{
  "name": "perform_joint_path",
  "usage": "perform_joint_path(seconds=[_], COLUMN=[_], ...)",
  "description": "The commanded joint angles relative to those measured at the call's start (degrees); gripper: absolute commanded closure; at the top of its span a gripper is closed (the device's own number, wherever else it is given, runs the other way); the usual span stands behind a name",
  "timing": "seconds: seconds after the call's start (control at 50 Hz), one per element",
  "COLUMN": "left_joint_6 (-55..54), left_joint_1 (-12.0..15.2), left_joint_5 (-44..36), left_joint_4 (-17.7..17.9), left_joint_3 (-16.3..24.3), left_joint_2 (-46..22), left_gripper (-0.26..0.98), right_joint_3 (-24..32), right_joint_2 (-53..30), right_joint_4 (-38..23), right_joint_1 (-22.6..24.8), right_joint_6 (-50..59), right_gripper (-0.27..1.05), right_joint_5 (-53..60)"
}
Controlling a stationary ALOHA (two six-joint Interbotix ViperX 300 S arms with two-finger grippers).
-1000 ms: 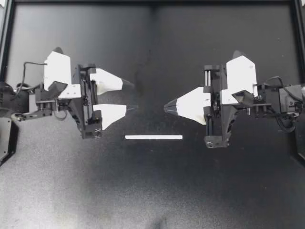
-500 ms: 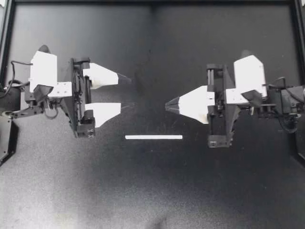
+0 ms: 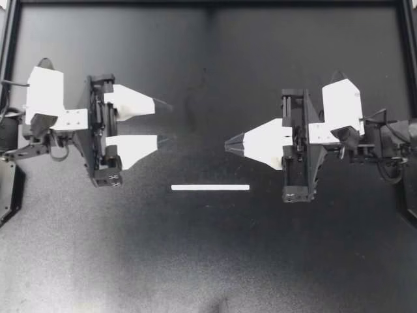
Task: Pick up the candy and unwrap it.
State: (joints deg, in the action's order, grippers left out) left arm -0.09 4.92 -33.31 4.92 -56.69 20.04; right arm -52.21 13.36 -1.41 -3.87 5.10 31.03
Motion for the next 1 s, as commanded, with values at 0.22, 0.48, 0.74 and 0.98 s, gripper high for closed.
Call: perform_joint_path(seconds=[0.22, 0.48, 0.74, 0.98], left_joint_6=[0.00, -0.09, -0.09, -0.18], left_joint_1=[0.09, 0.09, 0.09, 0.09], left_joint_5=[-0.53, -0.53, -0.53, -0.53], left_joint_4=[-0.09, -0.09, -0.09, -0.09], left_joint_3=[0.00, -0.09, -0.26, -0.44], left_joint_2=[2.37, 2.90, 2.99, 2.99], left_gripper=[0.26, 0.26, 0.26, 0.26], right_joint_3=[1.14, 1.23, 1.76, 1.85], right_joint_2=[0.70, 0.79, 0.35, 0.35], right_joint_4=[-0.09, -0.18, -0.18, -0.18], right_joint_1=[-0.35, -0.35, -0.35, -0.35], right_joint_6=[-0.26, -0.44, -0.44, -0.44], right_gripper=[0.96, 0.96, 0.96, 0.96], right_joint_5=[0.97, 1.23, 1.32, 1.32])
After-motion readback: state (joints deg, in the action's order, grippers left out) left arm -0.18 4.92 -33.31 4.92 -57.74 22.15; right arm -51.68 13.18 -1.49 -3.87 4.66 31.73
